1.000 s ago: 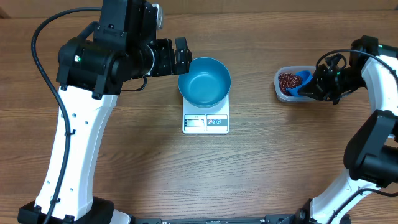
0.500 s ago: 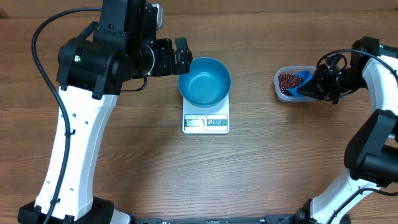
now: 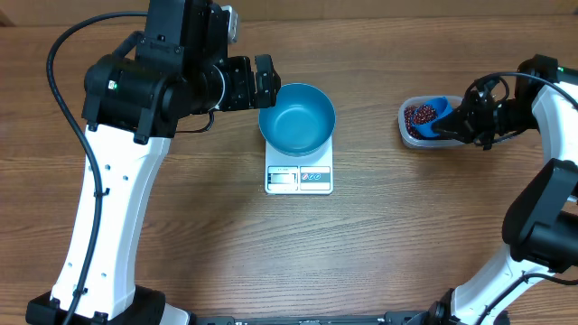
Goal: Scoop item into bowl and weigh 150g on scale
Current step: 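Drag the scoop through the red beans to fill it, then lift the bean-filled blue scoop up out of the container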
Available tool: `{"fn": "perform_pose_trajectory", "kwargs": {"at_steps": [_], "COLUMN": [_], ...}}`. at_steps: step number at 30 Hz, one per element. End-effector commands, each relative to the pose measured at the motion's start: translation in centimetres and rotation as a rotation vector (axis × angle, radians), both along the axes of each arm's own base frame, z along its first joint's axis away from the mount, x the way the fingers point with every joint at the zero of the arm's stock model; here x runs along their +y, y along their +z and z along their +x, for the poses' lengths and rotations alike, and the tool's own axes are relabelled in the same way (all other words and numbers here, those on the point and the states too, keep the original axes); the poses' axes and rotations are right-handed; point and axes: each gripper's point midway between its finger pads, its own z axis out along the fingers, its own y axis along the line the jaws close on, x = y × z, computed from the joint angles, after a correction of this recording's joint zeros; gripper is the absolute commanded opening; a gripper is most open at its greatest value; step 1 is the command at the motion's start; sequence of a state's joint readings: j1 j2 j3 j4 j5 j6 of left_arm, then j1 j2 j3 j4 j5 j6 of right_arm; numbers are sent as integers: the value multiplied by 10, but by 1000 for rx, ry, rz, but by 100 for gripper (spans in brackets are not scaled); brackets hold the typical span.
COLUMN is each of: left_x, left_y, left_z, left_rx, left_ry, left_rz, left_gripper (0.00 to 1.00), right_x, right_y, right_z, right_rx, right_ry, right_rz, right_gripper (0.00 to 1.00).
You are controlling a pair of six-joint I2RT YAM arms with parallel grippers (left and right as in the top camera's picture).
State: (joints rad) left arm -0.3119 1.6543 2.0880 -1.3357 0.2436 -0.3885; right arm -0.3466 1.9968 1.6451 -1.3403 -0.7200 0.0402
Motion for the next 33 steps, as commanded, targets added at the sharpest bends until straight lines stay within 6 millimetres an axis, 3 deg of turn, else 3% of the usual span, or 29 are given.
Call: {"fn": "perform_pose_trajectory", "kwargs": {"at_steps": [1, 21, 33], "left_x": [-2, -2, -2], "left_y": [4, 4, 4], "left_z": [2, 2, 2], "left_rx": [-14, -13, -14], "left_ry": [-21, -22, -22], "left_rz": [-6, -8, -9], "left_gripper": [100, 99, 99], "right_x": [3, 2, -23], "right_y": [-1, 6, 23], "right_z": [0, 0, -12], "right_rx": [-10, -58, -150], "right_ry": [11, 25, 9], "right_rz": [34, 81, 177], "right_gripper": [4, 4, 4]}}
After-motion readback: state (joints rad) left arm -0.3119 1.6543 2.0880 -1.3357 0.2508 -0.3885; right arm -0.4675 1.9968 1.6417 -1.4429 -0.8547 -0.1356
